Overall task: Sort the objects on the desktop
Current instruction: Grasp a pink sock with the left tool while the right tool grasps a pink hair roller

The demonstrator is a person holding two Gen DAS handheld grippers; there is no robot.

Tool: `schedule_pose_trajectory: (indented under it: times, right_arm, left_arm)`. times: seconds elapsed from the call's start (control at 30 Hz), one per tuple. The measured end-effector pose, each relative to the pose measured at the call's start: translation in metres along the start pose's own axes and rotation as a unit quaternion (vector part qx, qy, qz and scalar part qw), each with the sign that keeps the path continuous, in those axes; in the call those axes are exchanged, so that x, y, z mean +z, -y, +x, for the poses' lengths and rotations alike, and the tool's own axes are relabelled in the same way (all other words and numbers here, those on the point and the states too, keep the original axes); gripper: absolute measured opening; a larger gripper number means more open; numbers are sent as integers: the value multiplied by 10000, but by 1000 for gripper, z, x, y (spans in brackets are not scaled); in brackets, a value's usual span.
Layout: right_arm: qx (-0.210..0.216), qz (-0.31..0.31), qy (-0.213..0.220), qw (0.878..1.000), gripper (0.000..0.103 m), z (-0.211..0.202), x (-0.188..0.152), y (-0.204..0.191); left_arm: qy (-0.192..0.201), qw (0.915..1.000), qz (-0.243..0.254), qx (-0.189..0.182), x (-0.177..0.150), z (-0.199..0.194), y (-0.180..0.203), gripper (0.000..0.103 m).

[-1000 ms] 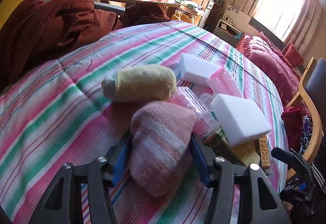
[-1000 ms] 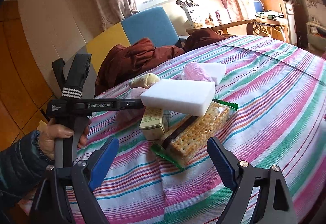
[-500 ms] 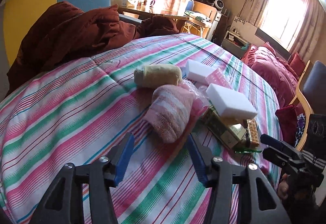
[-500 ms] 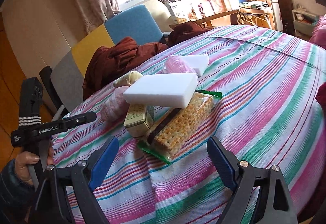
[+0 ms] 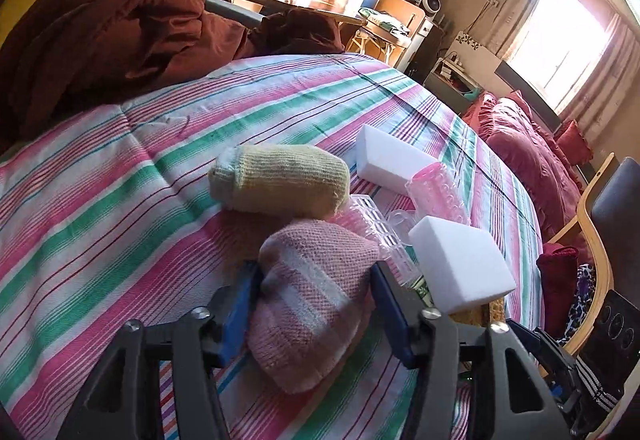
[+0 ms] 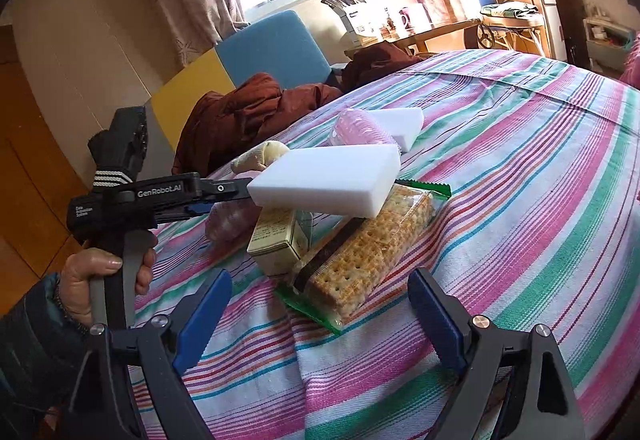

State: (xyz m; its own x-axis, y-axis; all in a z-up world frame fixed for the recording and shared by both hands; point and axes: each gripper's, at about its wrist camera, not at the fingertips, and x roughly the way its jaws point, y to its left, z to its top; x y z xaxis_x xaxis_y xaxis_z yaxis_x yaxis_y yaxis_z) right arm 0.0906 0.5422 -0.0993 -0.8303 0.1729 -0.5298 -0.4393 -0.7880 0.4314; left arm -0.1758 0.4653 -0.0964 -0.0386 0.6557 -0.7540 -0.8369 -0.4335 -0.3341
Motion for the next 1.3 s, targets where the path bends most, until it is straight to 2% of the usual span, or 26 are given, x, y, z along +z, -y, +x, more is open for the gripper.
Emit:
schedule_pose_trajectory:
  times: [0.1, 0.2, 0.4, 0.6, 0.67, 0.77, 0.93, 1.1, 1.23, 1.3]
  right_arm:
    - [12, -25, 26, 10000, 91, 1, 0, 0]
    - [-11, -56, 29, 10000, 91, 1, -1, -1]
    - [-75, -96, 13, 9999, 91, 0, -1, -2]
    - [-183, -162, 16, 9997, 90, -8, -4, -9]
    - [-49, -266, -14, 9996, 89, -14, -7, -18]
    - [395, -644, -150, 9970, 86, -20, -10, -44]
    - [1152, -1347, -584, 9824, 81, -16, -23, -98]
    - [1672, -2120, -1133, 9562, 82, -1, -50, -155]
    - [1757, -2604, -1422, 9387, 82, 10, -73, -186]
    - [1688, -2766, -1511, 9339, 81, 13, -80, -194]
  left_arm:
    - [40, 10000, -20, -5, -6, -3, 0, 39]
    - [100, 9999, -63, 50, -16, -17, 0, 36]
    - [212, 9994, -186, 177, -56, -56, -5, 36]
    - [293, 9978, -494, 339, -110, -102, -15, 36]
    - [338, 9969, -616, 363, -128, -118, -18, 36]
    - [396, 9956, -734, 421, -153, -141, -20, 36]
    - [502, 9933, -947, 431, -192, -171, -23, 36]
    - [640, 9903, -1168, 394, -220, -192, -26, 36]
    - [746, 9884, -1267, 373, -232, -200, -27, 36]
    - [790, 9879, -1278, 382, -237, -203, -26, 36]
